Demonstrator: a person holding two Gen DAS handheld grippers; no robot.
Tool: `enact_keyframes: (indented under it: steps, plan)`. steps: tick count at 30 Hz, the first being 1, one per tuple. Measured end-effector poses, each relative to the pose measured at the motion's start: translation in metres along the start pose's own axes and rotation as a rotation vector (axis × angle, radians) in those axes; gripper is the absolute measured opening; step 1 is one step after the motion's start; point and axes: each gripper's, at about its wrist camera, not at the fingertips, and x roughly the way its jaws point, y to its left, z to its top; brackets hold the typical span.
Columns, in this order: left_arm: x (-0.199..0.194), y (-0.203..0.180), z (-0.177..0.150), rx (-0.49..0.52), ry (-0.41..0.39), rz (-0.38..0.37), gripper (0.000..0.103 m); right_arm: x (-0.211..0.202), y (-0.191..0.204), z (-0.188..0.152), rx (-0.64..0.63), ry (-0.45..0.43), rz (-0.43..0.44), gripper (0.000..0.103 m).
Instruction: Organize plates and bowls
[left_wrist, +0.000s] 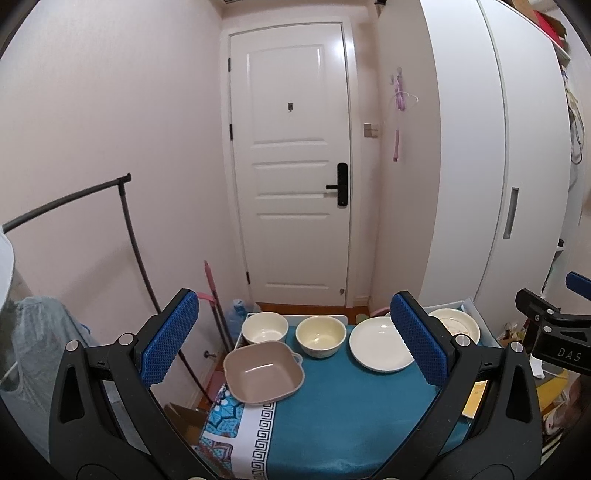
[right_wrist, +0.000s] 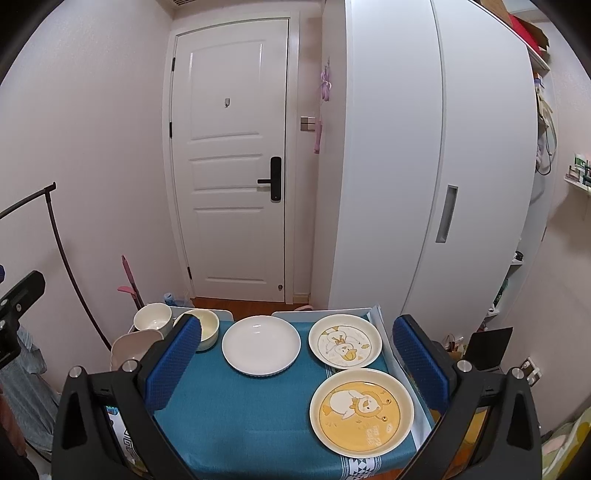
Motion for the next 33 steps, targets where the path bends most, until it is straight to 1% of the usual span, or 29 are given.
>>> enact_keyframes:
  steps: [3,7,11,16,18,24,28,30,33]
  plan:
    - [0.002,0.0,0.003,0.004,-0.008,0.0,0.103,0.001,0.001,0.002,0.001,-0.004,-0.002,0.103]
    - [0.01,-0.002,0.012,0.014,-0.019,-0.02,0.103,0.005,-0.001,0.008,0.009,-0.008,-0.001,0.103]
    - [0.031,-0.007,0.013,0.035,0.016,-0.072,0.103,0.023,-0.012,0.004,0.044,0.034,-0.013,0.103]
    - [0.079,-0.032,0.002,0.063,0.121,-0.165,0.103,0.05,-0.04,-0.017,0.083,0.115,-0.066,0.103]
    - [0.098,-0.047,-0.007,0.071,0.165,-0.206,0.103,0.06,-0.056,-0.027,0.11,0.15,-0.068,0.103]
    - [0.141,-0.107,-0.042,0.122,0.288,-0.312,0.103,0.088,-0.109,-0.063,0.169,0.245,-0.082,0.103]
    - [0.164,-0.155,-0.078,0.167,0.403,-0.361,0.103,0.113,-0.148,-0.091,0.205,0.341,-0.049,0.103]
    - [0.177,-0.177,-0.1,0.171,0.473,-0.387,0.103,0.126,-0.164,-0.105,0.212,0.385,-0.023,0.103]
    - [0.196,-0.208,-0.134,0.159,0.586,-0.42,0.103,0.147,-0.187,-0.126,0.217,0.445,0.04,0.098]
